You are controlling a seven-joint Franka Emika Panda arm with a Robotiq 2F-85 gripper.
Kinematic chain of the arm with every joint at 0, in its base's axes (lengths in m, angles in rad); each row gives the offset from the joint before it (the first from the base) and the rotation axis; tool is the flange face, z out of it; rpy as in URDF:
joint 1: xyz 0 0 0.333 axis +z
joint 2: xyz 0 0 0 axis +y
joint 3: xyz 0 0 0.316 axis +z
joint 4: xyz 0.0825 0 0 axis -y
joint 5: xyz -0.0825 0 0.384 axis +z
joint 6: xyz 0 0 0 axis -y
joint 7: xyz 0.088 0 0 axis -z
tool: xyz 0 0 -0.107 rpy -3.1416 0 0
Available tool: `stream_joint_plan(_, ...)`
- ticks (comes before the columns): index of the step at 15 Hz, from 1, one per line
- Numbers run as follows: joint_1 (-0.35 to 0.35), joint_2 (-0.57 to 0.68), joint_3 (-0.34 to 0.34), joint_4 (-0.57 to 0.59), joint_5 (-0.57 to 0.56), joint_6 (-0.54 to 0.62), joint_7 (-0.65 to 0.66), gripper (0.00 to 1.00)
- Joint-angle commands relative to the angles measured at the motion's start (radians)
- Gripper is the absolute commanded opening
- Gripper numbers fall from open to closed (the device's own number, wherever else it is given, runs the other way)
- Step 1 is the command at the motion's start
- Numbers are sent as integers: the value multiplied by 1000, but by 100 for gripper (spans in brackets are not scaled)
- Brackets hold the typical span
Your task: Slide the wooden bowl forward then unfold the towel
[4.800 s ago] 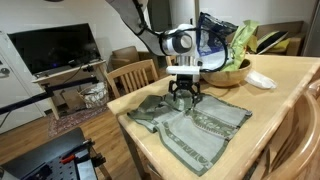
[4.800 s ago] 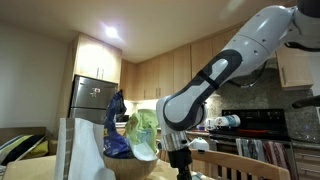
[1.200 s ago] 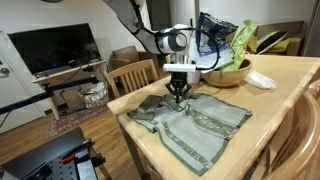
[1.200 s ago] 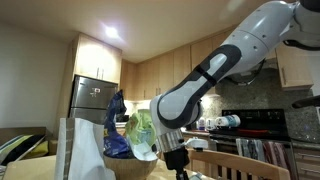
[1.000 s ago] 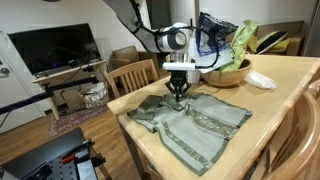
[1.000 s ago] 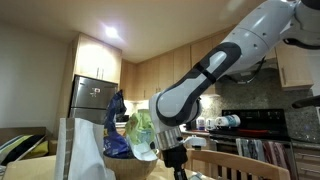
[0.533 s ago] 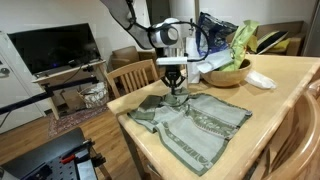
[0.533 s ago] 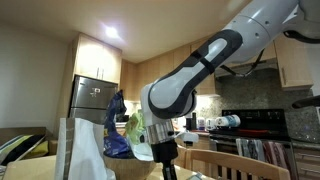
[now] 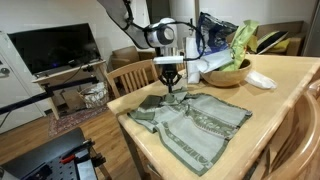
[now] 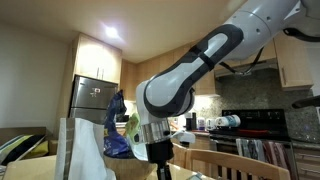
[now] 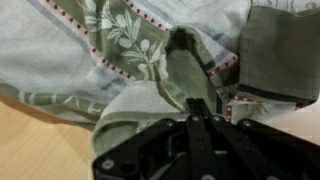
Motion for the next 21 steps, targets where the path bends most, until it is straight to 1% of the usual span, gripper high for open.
stream_joint_plan(1,-1,2,2,4,-2,-3,1,2)
stream_joint_plan(6,5,-7,10,-15,-6,14,-10,1)
stream_joint_plan(11,54,-29,25,-43,-42,38,0,1)
stream_joint_plan(16,99,-22,35,-35,-67,49,-10,1)
stream_joint_plan(21,109,-8,55,-12,-55,95,-11,1)
